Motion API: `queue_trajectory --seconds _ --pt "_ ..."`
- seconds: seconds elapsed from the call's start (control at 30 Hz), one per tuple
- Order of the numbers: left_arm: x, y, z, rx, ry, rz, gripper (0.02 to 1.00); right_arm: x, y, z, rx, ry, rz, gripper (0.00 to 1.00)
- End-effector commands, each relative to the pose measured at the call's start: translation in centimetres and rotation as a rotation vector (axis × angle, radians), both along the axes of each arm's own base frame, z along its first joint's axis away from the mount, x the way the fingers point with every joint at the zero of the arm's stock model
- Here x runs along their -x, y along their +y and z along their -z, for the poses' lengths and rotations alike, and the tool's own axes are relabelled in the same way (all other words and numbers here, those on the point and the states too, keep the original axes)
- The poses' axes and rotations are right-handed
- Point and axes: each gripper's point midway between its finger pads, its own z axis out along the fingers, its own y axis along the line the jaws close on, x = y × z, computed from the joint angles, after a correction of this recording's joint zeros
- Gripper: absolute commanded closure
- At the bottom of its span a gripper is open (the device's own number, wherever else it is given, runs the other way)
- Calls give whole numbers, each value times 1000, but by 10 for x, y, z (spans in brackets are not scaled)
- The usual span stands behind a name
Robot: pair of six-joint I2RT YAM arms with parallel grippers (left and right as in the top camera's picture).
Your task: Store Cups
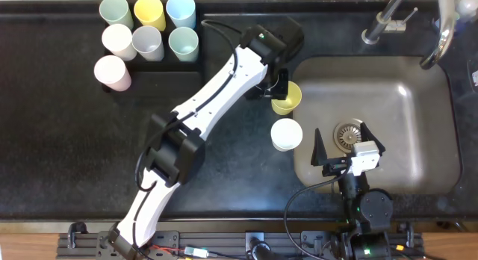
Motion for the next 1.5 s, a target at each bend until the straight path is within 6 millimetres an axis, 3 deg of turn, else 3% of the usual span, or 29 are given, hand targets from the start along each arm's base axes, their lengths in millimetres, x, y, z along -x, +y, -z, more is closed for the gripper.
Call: queue_trajectory --seconds 0.03,0.27,0.47,0.6,0.77,0.9,1.07,1.23,1.5 --pt "1 -13 -2 29 -7 14 634 0 -1 3 -6 -2 4 3" --pt "0 -15 -2 33 -12 15 967 0 -1 3 -6 -2 4 5" --pt "-1 -13 -5 33 -15 -11 985 0 -1 3 -6 -2 4 5" --pt "-14 7 -34 3 -99 -91 982 0 -1 3 -6 -2 4 3" --pt "-34 66 -113 -36 -294 -284 985 0 -1 3 -6 -2 4 3" --pt "-38 141 -173 -61 -406 -520 985 0 -1 3 -6 -2 4 3" --pt "-36 227 -214 -73 -470 -740 985 0 -1 3 -6 -2 4 3" --pt "-28 286 -208 -85 -451 -904 985 0 -1 3 -6 -2 4 3" --pt "-35 317 -128 27 -359 -1048 985 0 -1 3 -6 -2 4 3"
